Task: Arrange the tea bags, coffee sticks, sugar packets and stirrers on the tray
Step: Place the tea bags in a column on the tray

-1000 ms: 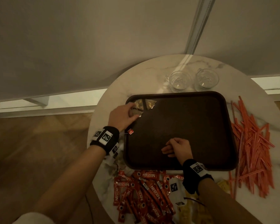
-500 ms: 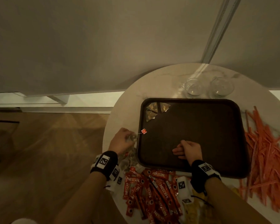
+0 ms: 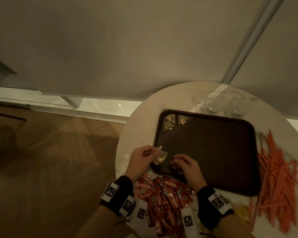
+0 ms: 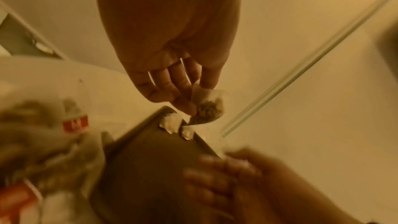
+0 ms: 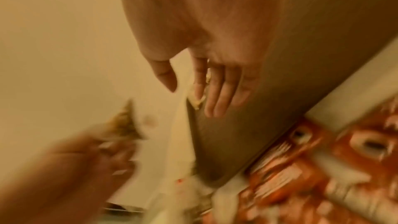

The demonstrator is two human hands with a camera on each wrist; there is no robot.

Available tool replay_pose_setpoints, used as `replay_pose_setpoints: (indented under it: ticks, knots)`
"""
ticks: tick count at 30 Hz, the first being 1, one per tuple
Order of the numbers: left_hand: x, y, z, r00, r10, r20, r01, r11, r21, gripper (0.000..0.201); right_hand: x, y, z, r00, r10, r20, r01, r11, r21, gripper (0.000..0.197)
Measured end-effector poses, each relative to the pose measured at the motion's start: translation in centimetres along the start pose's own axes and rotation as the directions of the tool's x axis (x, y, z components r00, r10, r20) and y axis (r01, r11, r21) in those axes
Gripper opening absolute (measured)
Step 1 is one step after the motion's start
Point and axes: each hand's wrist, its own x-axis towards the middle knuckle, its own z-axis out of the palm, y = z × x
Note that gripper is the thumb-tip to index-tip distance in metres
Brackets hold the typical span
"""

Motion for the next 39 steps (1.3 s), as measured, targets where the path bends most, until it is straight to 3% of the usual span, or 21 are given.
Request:
replay_pose_setpoints:
  ticks: [3, 6, 9, 13, 15, 18, 21, 24, 27, 33, 39]
  knots:
    - [-1.8, 0.1, 2.0, 0.998, -0.051, 0.03, 0.053, 0.997, -0.064, 0.013, -3.3, -0.6, 1.2, 0.995, -0.013, 0.096, -0.006, 0.98, 0.2, 0.023]
    - [-3.3, 0.0, 3.5, 0.99, -0.135, 0.042, 0.141, 0.965, -0.221, 0.011, -5.0, -0.1, 1.1, 0.998, -0.055, -0.003, 0.054, 0.98, 0.191, 0.022]
    - [-4.7, -0.1, 4.3, 0.956, -0.263, 0.13, 0.291, 0.79, -0.54, 0.011, -6.0, 0.5, 0.5, 0.995, -0.082, -0.059, 0.09, 0.982, 0.166, 0.012]
    - [-5.2, -0.3, 4.3, 0.929, -0.305, 0.209, 0.357, 0.596, -0.719, 0.023, -6.9, 1.4, -0.5, 0.994, -0.092, -0.054, 0.099, 0.984, 0.151, 0.011]
    - [-5.1, 0.0, 4.2, 0.925, -0.302, 0.23, 0.366, 0.552, -0.749, 0.025, -6.9, 1.8, -0.9, 0.996, -0.074, -0.055, 0.082, 0.983, 0.162, 0.013]
    - [-4.9, 0.5, 3.9, 0.947, -0.26, 0.189, 0.316, 0.643, -0.698, 0.033, -7.0, 2.2, -1.4, 0.996, -0.051, -0.069, 0.065, 0.976, 0.21, 0.013]
    - [-4.6, 0.0, 3.4, 0.955, -0.27, 0.125, 0.287, 0.725, -0.626, 0.02, -7.1, 2.3, -1.8, 0.996, -0.012, -0.085, 0.035, 0.959, 0.281, 0.015]
    - [-4.7, -0.8, 3.0, 0.962, -0.265, 0.065, 0.267, 0.859, -0.437, 0.018, -7.2, 2.3, -2.2, 0.994, 0.033, -0.106, 0.006, 0.935, 0.353, 0.018]
    - [-5.2, -1.3, 3.1, 0.974, -0.223, 0.034, 0.223, 0.932, -0.286, 0.018, -7.3, 2.5, -2.4, 0.994, 0.037, -0.107, 0.009, 0.916, 0.4, 0.016]
    - [-5.7, -2.2, 4.6, 0.946, -0.295, 0.137, 0.323, 0.895, -0.307, 0.02, -7.1, 2.8, -2.6, 0.982, 0.001, -0.188, 0.063, 0.94, 0.336, 0.01]
    - [-5.6, -1.6, 6.9, 0.891, -0.334, 0.307, 0.433, 0.831, -0.35, 0.029, -7.1, 2.9, -2.4, 0.956, -0.204, -0.21, 0.219, 0.975, 0.049, 0.01]
